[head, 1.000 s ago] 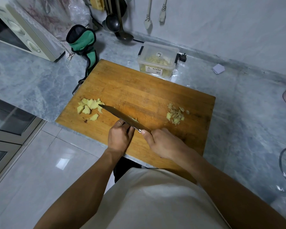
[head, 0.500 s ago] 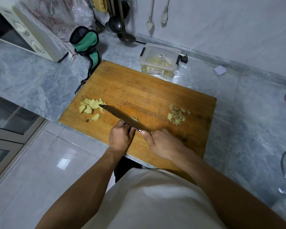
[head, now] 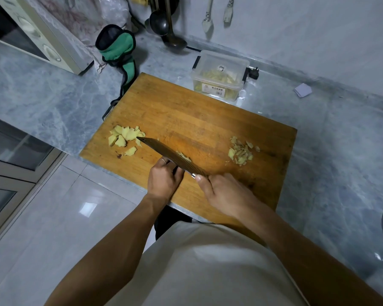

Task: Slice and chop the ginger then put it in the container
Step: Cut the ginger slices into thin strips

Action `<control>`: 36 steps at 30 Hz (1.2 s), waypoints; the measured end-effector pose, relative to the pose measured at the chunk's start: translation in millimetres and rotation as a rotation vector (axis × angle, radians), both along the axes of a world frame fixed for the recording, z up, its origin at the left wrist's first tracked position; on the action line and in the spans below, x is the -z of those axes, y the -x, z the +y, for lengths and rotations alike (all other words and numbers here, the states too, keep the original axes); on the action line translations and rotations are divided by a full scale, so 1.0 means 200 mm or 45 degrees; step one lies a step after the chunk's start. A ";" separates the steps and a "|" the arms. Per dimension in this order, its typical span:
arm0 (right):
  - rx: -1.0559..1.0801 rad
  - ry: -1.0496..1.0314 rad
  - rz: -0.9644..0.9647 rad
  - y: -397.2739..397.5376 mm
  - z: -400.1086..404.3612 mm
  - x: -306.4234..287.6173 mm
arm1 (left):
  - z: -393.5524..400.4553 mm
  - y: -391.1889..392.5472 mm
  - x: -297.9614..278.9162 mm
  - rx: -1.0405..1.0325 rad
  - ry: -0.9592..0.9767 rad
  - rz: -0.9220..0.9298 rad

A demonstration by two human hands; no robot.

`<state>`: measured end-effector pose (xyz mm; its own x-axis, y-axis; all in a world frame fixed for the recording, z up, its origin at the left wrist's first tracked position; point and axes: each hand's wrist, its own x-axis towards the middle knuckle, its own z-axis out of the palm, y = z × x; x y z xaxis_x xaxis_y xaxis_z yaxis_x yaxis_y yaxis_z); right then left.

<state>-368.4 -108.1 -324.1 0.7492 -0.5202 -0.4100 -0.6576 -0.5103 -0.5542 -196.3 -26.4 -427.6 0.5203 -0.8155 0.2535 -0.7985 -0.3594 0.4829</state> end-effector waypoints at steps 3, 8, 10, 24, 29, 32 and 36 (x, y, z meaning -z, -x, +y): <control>0.004 -0.013 -0.004 0.00 -0.01 0.01 | 0.00 0.01 0.00 -0.001 -0.033 0.022; -0.015 -0.013 0.007 -0.01 -0.02 0.01 | 0.00 0.00 -0.01 0.015 -0.010 0.028; -0.023 -0.023 0.011 -0.02 -0.03 0.00 | 0.00 0.00 -0.01 0.030 0.004 0.018; -0.046 -0.013 0.076 -0.04 -0.03 0.03 | 0.00 0.00 0.01 0.022 0.024 0.038; -0.054 -0.008 0.025 -0.02 -0.02 0.01 | 0.00 0.01 0.01 -0.010 -0.011 0.047; -0.058 -0.006 0.014 -0.01 -0.02 0.00 | 0.00 0.00 0.02 -0.029 -0.036 0.076; -0.057 0.023 0.007 -0.01 -0.01 0.00 | 0.00 0.00 0.02 -0.037 -0.045 0.090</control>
